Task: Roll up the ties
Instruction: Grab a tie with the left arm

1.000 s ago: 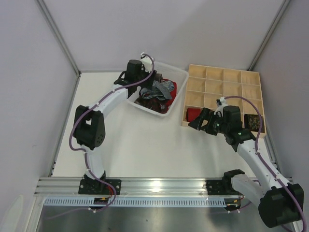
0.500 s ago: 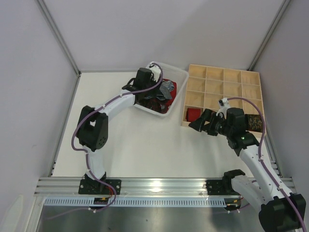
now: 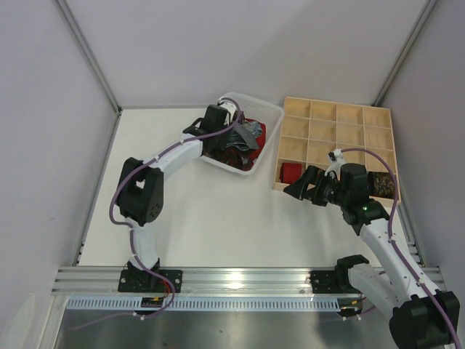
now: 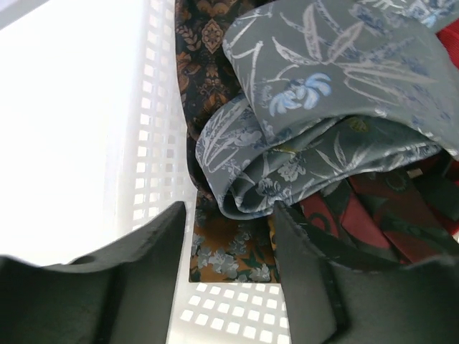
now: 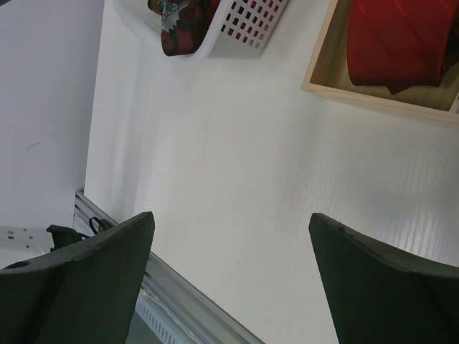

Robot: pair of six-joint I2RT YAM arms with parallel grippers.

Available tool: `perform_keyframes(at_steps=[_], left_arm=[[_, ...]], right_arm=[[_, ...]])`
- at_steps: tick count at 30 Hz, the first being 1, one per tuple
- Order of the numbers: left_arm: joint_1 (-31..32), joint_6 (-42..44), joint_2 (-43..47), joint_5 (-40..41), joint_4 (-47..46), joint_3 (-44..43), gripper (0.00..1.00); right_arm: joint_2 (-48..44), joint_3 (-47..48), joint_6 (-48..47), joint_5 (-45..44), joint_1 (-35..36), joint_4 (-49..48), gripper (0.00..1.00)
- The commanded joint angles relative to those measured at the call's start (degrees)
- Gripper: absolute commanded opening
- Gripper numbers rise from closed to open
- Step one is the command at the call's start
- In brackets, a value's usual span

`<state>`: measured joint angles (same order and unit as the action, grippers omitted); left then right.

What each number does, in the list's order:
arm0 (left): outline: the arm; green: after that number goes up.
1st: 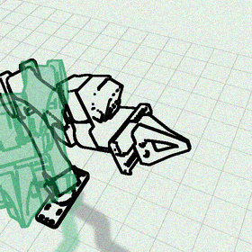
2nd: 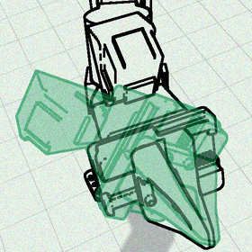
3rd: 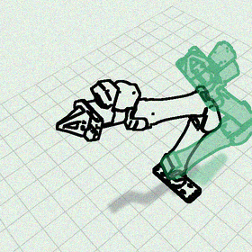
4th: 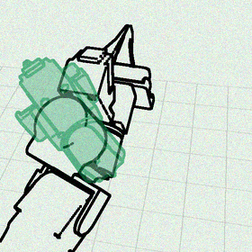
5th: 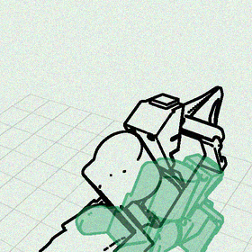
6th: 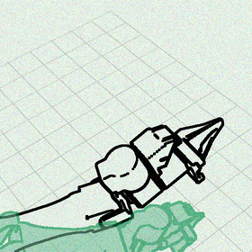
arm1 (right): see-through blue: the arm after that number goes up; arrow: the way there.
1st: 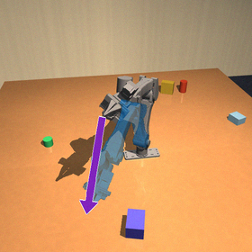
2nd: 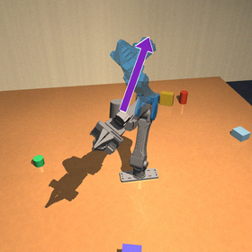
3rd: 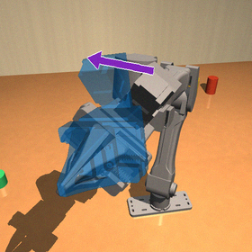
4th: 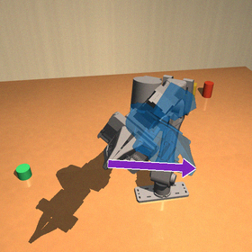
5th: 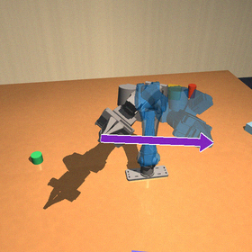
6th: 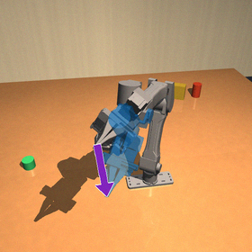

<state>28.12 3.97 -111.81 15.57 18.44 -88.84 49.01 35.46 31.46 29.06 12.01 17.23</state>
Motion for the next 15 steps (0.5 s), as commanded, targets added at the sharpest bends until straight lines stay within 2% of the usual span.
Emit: perform_keyframes(at_steps=[1, 12, 15], left_arm=[[-1.05, -1.77, -1.65, 1.57, 1.51, -3.97, 0.54], [-2.37, -2.65, -4.64, -0.72, 2.31, -6.17, 0.52], [-2.63, -2.74, -5.87, -1.42, 2.57, -6.87, 0.47]], right_arm=[[-1.03, -0.31, 0.27, 1.18, -0.32, -1.24, 0.97], [-0.06, -0.48, 0.44, 1.79, -0.67, -2.29, 0.97], [-0.06, -0.48, 0.53, 1.88, -0.76, -2.21, 0.97]])
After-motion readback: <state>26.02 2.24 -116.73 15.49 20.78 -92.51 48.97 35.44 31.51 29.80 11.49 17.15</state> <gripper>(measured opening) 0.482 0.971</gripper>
